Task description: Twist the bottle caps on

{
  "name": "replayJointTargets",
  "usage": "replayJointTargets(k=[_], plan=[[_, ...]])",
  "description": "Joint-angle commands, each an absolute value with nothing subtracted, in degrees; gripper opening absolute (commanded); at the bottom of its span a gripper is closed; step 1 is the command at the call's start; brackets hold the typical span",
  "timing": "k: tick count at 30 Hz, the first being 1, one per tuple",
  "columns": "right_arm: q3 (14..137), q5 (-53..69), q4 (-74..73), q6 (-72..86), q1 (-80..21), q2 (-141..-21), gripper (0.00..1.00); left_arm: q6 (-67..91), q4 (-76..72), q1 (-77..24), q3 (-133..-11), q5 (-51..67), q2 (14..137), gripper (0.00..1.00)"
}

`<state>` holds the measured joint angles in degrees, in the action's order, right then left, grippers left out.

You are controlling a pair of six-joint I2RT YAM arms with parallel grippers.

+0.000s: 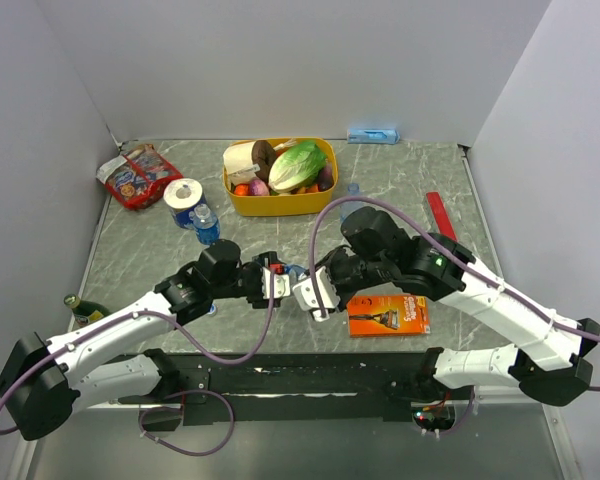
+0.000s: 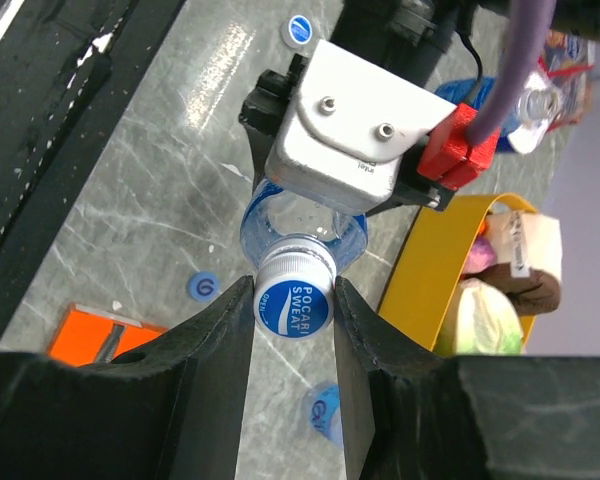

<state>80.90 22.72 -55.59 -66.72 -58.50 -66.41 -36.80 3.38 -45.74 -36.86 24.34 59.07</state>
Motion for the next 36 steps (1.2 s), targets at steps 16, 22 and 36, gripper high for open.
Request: replayJointTargets(k=[16, 22, 36], plan=[[90.87, 21.97, -57.56, -33.23, -52.12, -80.33, 0.28, -11.87, -21.44, -45.70, -30.06, 13.01, 57.22, 0.01], [93.69, 22.85, -58.62, -31.46, -50.89, -83.67, 0.30, -8.79, -24.26, -45.70, -29.00, 13.45, 58.27, 0.01], [93.52, 23.64, -57.48, -33.31, -50.62, -83.15, 0.47, -5.45, -26.45, -45.62, -23.82, 12.92, 56.16, 0.01]])
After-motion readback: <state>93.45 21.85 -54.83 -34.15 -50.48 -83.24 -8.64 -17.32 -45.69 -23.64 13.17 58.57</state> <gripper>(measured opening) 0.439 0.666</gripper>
